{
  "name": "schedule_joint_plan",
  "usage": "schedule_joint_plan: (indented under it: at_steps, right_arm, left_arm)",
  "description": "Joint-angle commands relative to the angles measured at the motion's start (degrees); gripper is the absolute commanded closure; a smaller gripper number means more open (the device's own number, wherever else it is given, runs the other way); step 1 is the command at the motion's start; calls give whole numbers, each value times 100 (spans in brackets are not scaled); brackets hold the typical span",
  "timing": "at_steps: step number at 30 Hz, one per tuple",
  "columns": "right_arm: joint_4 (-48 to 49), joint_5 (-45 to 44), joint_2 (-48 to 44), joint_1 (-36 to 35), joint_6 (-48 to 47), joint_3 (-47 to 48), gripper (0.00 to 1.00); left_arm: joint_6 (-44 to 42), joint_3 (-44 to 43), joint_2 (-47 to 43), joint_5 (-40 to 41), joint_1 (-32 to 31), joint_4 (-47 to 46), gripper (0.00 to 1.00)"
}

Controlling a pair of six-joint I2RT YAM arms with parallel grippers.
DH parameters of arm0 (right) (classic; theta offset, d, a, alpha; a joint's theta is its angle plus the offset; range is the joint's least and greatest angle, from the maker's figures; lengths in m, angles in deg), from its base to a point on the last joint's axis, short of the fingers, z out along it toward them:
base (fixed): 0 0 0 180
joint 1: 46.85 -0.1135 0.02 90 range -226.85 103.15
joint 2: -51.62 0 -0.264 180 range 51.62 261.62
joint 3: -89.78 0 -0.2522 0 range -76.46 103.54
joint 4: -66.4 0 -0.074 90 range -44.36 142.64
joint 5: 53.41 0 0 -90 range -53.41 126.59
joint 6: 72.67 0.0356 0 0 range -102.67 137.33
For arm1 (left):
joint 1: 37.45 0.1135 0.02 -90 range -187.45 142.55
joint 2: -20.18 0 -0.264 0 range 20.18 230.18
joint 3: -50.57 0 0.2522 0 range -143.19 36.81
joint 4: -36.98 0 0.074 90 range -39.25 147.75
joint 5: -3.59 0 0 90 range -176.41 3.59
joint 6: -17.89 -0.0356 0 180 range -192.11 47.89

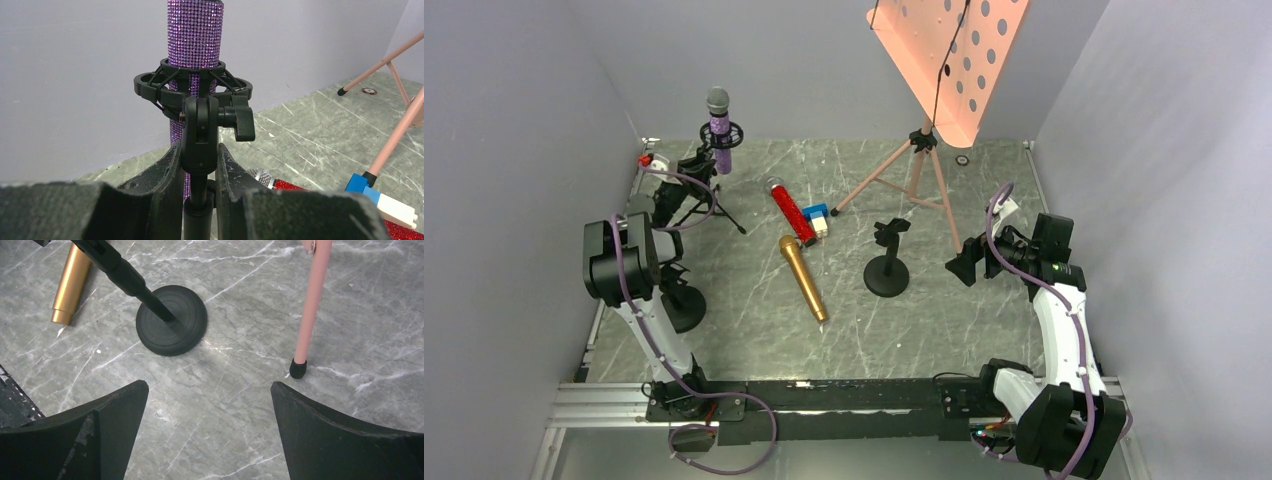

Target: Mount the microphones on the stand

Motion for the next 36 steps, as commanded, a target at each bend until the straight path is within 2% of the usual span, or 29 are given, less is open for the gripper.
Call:
schedule_joint_plan:
  at_steps: [1, 7, 13, 20, 36]
  right_arm:
    - [101, 92, -81, -20, -92, 118, 0]
    - [98, 107, -108, -21, -89, 115, 0]
    - [92, 152, -152, -20, -94, 118, 0]
    - [77, 178, -196, -20, -89, 127, 0]
    - [58, 222, -298, -21, -94, 128, 0]
  left_arm:
    - [-71, 104, -173, -117, 34, -182, 97]
    - [-138, 322, -326, -121, 77, -178, 88]
    - [-122, 536, -447, -160, 174, -197, 86]
    - [-192, 669, -538, -178, 218, -63, 80]
    - [-363, 1056, -888, 34, 299, -14, 49]
